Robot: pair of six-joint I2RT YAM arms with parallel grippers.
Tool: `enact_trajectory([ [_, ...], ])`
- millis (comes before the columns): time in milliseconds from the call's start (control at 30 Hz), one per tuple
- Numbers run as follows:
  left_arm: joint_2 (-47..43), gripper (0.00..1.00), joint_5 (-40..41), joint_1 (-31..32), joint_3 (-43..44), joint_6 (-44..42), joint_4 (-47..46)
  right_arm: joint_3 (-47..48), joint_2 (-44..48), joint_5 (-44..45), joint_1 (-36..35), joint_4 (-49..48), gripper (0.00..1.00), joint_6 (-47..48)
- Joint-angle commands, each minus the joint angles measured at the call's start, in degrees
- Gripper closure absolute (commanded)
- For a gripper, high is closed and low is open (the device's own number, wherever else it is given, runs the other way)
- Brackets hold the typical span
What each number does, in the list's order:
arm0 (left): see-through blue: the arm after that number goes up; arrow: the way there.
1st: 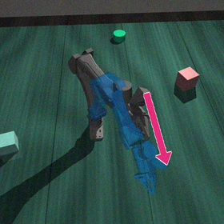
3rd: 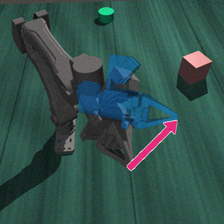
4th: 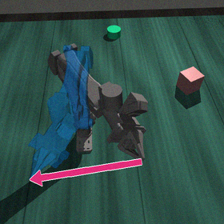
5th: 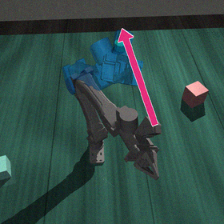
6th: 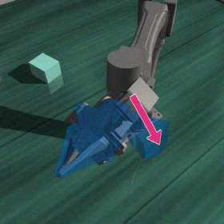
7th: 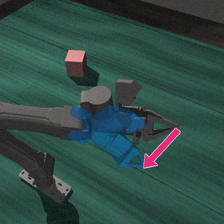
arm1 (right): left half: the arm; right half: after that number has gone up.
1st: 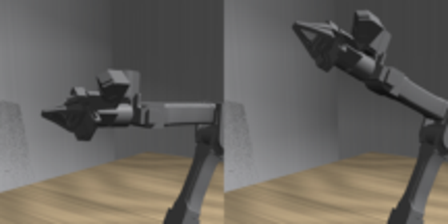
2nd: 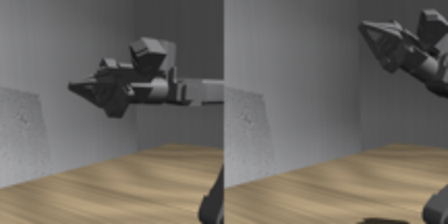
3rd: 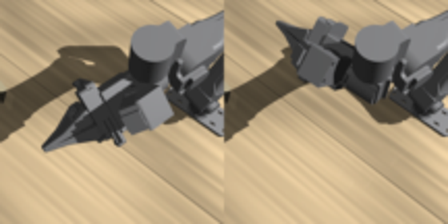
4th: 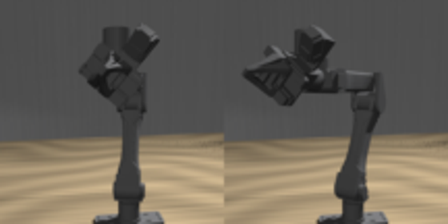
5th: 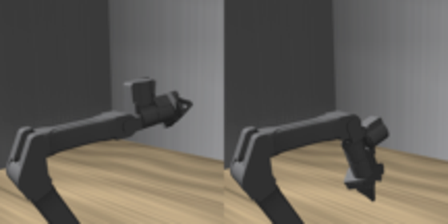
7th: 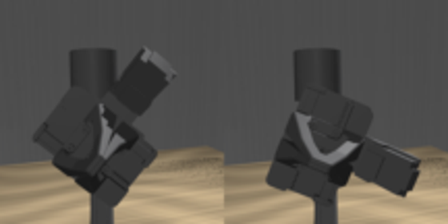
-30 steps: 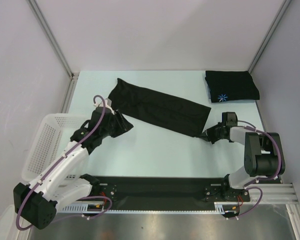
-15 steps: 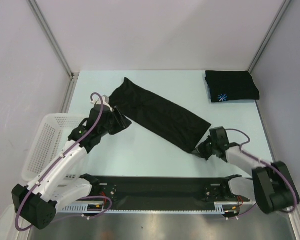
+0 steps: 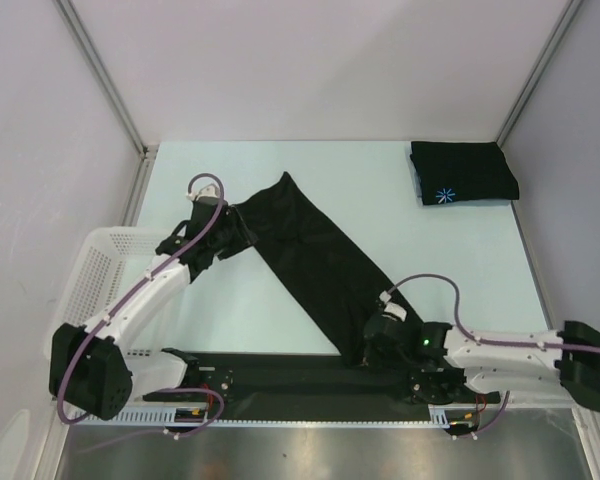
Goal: Fold and stack the t-shirts
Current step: Fold the tshirt
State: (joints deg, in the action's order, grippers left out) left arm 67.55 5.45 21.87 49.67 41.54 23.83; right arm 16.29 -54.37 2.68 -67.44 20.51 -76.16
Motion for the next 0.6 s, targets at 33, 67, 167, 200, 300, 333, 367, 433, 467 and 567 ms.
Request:
enact_trajectory([
  [33,2.49,0.42,0.61,-2.35,6.13,-2.60,-2.13,7.67,-9.94,2.17,-7.61,-0.12,0.61,4.42],
  [67,3.46,0.42,0.52,-2.62,6.92,-2.95,-1.78,9.35,-13.01,1.90,-8.05,0.23,0.58,6.27],
  [167,5.13,0.35,-1.31,-3.67,8.86,-3.83,-0.28,16.80,-15.85,1.37,-8.32,2.69,0.45,15.49],
  [200,6.53,0.34,-1.84,-3.94,9.47,-4.01,-0.02,18.93,-15.94,1.80,-8.15,5.65,0.42,17.95],
  [300,9.69,0.33,-3.08,-5.43,11.40,-3.49,2.43,27.72,-15.94,5.58,-5.62,11.90,0.35,27.53],
  [333,10.32,0.33,-3.17,-6.04,11.76,-3.57,2.53,29.83,-15.94,5.50,-3.94,12.96,0.34,31.99],
  [367,11.02,0.33,-3.08,-6.22,11.94,-3.83,2.27,32.37,-16.03,4.71,-1.49,13.32,0.33,34.13],
  [433,12.33,0.33,-3.08,-7.36,11.94,-3.83,1.13,34.76,-17.17,-0.46,7.37,11.93,0.32,38.61],
  [467,12.87,0.33,-3.25,-7.80,11.94,-3.66,0.60,35.73,-18.04,-1.87,10.28,11.31,0.32,42.63],
  [567,15.32,0.35,-4.57,-10.17,12.20,-2.43,-1.59,41.96,-24.80,-8.03,20.84,7.97,0.30,50.10],
])
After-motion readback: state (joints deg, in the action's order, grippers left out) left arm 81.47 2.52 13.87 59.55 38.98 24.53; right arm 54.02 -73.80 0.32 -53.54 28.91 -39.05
